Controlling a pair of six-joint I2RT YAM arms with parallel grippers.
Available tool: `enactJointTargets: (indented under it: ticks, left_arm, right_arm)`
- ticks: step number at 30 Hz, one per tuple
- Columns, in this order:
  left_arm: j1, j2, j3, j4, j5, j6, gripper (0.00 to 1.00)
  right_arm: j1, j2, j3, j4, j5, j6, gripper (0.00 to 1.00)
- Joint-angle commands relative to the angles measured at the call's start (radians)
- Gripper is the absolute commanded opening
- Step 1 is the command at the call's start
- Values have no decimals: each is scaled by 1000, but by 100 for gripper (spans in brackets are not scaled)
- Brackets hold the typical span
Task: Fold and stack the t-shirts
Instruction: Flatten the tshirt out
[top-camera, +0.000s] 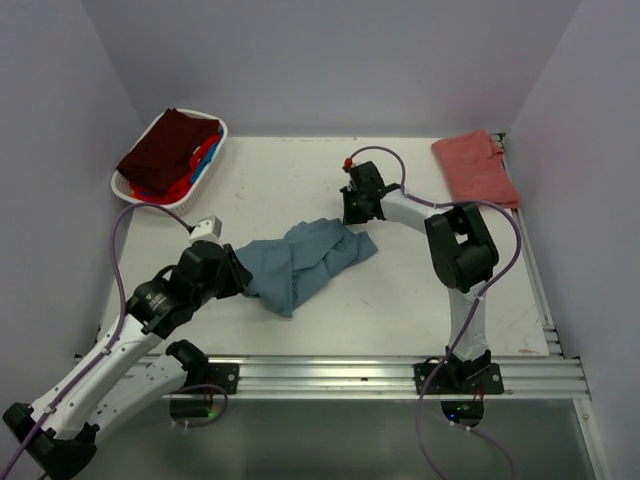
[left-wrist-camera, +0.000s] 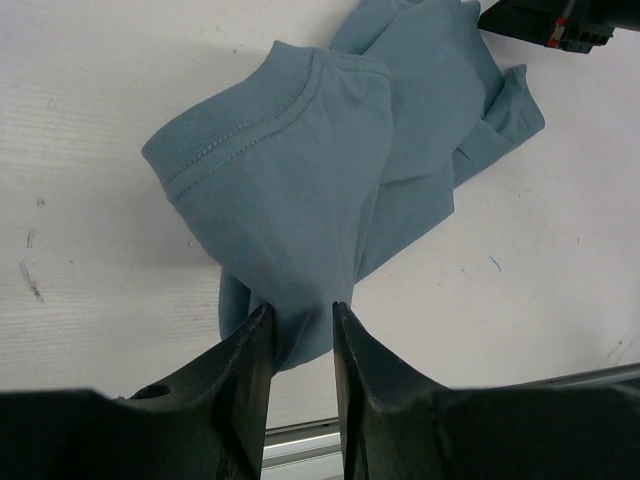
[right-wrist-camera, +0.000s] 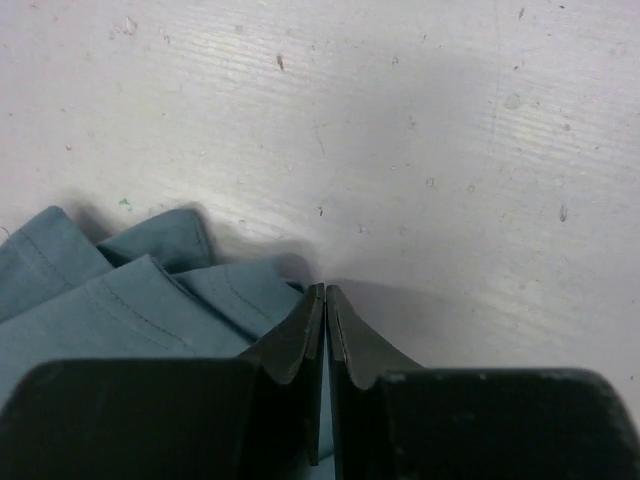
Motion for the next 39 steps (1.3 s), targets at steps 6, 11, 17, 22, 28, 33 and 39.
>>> enactJointTargets:
  ticks: [6, 11, 17, 22, 28, 33, 39]
  left_arm:
    - [2, 15, -1, 5, -27, -8, 31]
    - [4, 15, -5, 5, -28, -10, 31]
    - [2, 12, -10, 10, -28, -11, 31]
    - [2, 10, -10, 4, -28, -11, 31]
    - [2, 9, -12, 11, -21, -11, 29]
    - [2, 17, -15, 25, -7, -8, 29]
    - [2, 30, -15, 34, 1, -5, 28]
  right_arm:
    - [-28, -17, -44, 60, -106, 29, 22]
    - [-33, -44, -55, 68, -141, 31, 46]
    - [-60, 7, -32, 91, -251, 49, 36]
    - [-72, 57, -42, 156, -350, 97, 33]
    - [-120, 19, -145, 247, -414, 149, 39]
    - [-178, 9, -217, 334, -479, 200, 40]
    - [-206, 12, -280, 430, -537, 249, 38]
